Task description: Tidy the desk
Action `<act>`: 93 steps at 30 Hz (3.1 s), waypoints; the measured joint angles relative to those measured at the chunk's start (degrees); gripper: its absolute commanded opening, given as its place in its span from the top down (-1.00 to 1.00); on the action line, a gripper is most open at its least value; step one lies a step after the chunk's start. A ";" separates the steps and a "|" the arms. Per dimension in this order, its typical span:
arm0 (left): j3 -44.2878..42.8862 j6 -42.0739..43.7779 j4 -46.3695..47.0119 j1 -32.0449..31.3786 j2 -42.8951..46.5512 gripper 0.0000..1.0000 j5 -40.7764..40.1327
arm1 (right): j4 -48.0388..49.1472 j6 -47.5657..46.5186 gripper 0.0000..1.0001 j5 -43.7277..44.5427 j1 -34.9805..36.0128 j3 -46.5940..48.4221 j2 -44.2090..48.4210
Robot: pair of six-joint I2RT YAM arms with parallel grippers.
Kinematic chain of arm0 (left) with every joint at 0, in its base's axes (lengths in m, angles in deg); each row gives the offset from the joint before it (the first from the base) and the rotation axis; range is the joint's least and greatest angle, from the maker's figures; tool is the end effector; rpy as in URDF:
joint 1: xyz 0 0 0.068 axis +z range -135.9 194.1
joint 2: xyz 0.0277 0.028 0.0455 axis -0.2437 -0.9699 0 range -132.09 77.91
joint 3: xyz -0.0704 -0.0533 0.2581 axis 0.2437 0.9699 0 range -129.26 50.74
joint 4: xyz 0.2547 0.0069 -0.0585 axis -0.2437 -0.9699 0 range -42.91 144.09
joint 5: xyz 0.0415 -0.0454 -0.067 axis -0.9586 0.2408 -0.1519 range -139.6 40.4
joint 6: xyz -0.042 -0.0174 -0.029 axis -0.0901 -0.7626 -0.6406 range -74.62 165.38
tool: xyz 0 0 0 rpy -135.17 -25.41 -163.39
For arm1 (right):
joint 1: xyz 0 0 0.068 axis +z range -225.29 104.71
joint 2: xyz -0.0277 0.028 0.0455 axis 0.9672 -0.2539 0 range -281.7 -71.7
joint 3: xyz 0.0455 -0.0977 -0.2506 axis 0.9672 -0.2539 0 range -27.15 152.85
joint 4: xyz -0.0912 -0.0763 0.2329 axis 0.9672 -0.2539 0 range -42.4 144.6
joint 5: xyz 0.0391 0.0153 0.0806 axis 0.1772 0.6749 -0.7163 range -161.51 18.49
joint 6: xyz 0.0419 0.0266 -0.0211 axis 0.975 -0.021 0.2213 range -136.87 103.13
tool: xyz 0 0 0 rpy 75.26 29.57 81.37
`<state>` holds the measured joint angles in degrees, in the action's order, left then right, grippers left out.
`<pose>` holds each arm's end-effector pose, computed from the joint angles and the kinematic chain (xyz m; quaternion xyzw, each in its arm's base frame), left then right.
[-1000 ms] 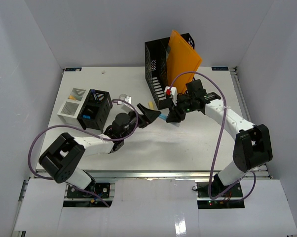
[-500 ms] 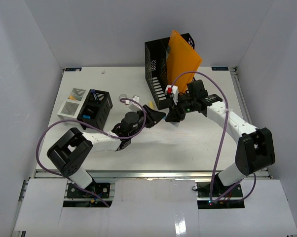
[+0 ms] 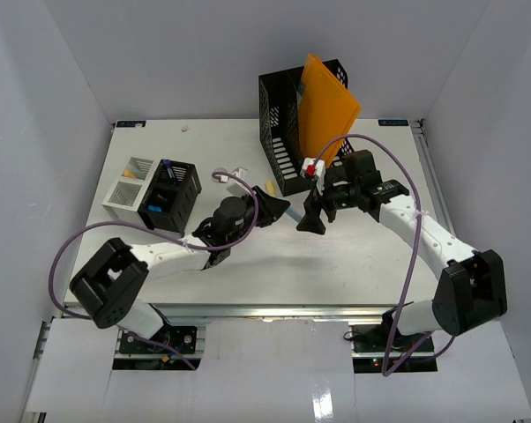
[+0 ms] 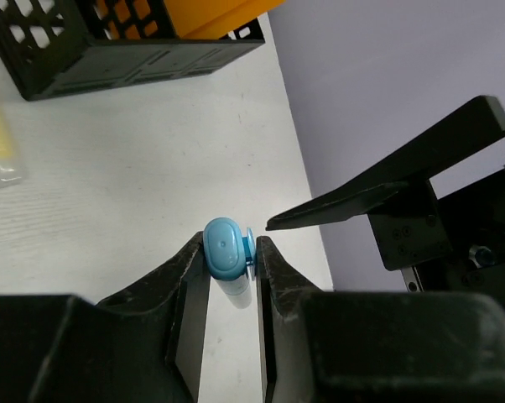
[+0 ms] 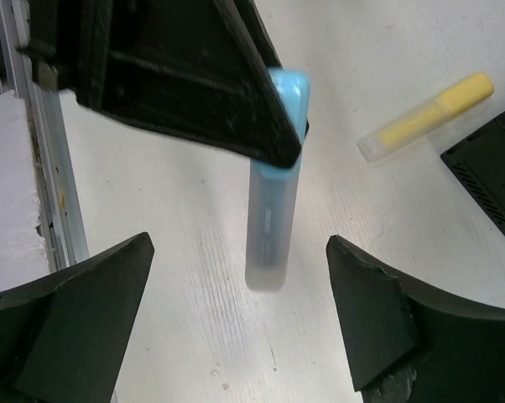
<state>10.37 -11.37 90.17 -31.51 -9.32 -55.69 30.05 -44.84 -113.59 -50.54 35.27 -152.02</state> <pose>0.2307 -0.2304 0.2190 -0.1084 0.7624 -0.4704 0.4309 0.2637 0.1479 0.2877 -0.5090 0.7010 0.3179 0.3853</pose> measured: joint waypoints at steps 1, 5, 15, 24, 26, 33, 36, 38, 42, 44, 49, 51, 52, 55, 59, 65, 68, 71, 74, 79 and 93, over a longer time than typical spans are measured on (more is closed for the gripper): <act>-0.04 1.83 -2.34 0.18 1.68 1.00 -0.70 | 0.07 -0.17 -0.80 -0.23 -0.13 -0.57 0.75; -0.76 11.58 -11.70 2.47 10.38 1.00 -3.28 | 1.03 -0.65 -0.80 -1.83 -2.51 -2.80 3.64; -7.43 35.25 -31.52 27.64 25.73 1.00 -4.74 | 4.25 -1.83 -0.80 -12.81 -16.04 -9.90 6.72; -16.38 45.24 -33.76 50.55 14.71 1.00 -4.97 | 5.10 -3.86 -0.80 -17.99 -19.45 -13.09 7.65; -17.74 45.56 -33.52 52.07 11.20 1.00 -5.10 | 5.09 -4.16 -0.80 -18.24 -19.57 -13.14 7.67; -22.35 46.80 -32.04 53.79 2.29 1.00 -3.99 | 5.05 -5.38 -0.80 -18.52 -19.85 -13.14 8.31; -23.59 47.62 -31.30 53.95 0.24 0.99 -3.60 | 5.05 -5.68 -0.80 -18.56 -19.86 -13.14 8.65; -24.17 48.08 -30.93 54.06 -0.52 0.75 -3.45 | 5.05 -5.74 -0.81 -18.56 -19.86 -13.14 8.66; -24.16 47.99 -30.48 54.06 -0.64 -0.25 -3.10 | 5.04 -6.07 -0.80 -18.53 -19.86 -13.14 8.66; -23.95 47.55 -30.15 54.07 -0.64 -0.60 -2.95 | 5.02 -6.27 -0.81 -18.50 -19.86 -13.14 8.65; -22.66 45.68 -30.51 54.12 -0.13 -0.79 -1.98 | 5.01 -6.75 -0.80 -18.41 -19.86 -13.14 8.60; -22.29 44.10 -31.44 54.11 0.87 -0.78 -0.34 | 5.00 -6.80 -0.80 -18.23 -19.86 -13.14 8.60; -22.22 43.25 -31.92 54.08 1.54 -0.77 1.14 | 5.00 -6.82 -0.80 -18.13 -19.86 -13.14 8.60; -22.25 40.45 -32.35 53.69 3.91 -0.70 6.03 | 5.00 -6.90 -0.80 -17.99 -19.86 -13.14 8.60; -23.46 35.41 -33.01 49.49 4.94 -0.58 15.06 | 5.00 -6.94 -0.80 -17.62 -19.90 -13.14 8.60; -29.16 27.95 -35.17 35.10 -2.17 -0.52 24.17 | 5.01 -6.94 -0.80 -16.46 -20.59 -13.14 8.60; -33.21 26.10 -38.11 28.60 -9.89 -0.56 25.74 | 5.02 -6.92 -0.80 -16.10 -21.12 -13.14 8.60; -36.66 25.58 -42.48 25.07 -16.32 -0.57 24.51 | 5.01 -6.92 -0.80 -15.69 -21.41 -13.14 8.60; -39.29 25.61 -46.03 22.60 -21.27 -0.56 22.34 | 5.02 -6.92 -0.80 -15.40 -21.51 -13.14 8.60; -44.12 25.64 -50.23 19.53 -27.06 -0.51 18.26 | 5.02 -6.92 -0.80 -14.99 -21.69 -13.14 8.56; -57.38 25.47 -59.94 14.82 -39.26 -0.40 8.31 | 5.01 -6.89 -0.80 -14.60 -22.08 -13.14 7.94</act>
<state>-47.01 14.10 30.23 -16.68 -48.58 -47.38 35.06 -51.73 -128.19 -72.62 22.12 -144.08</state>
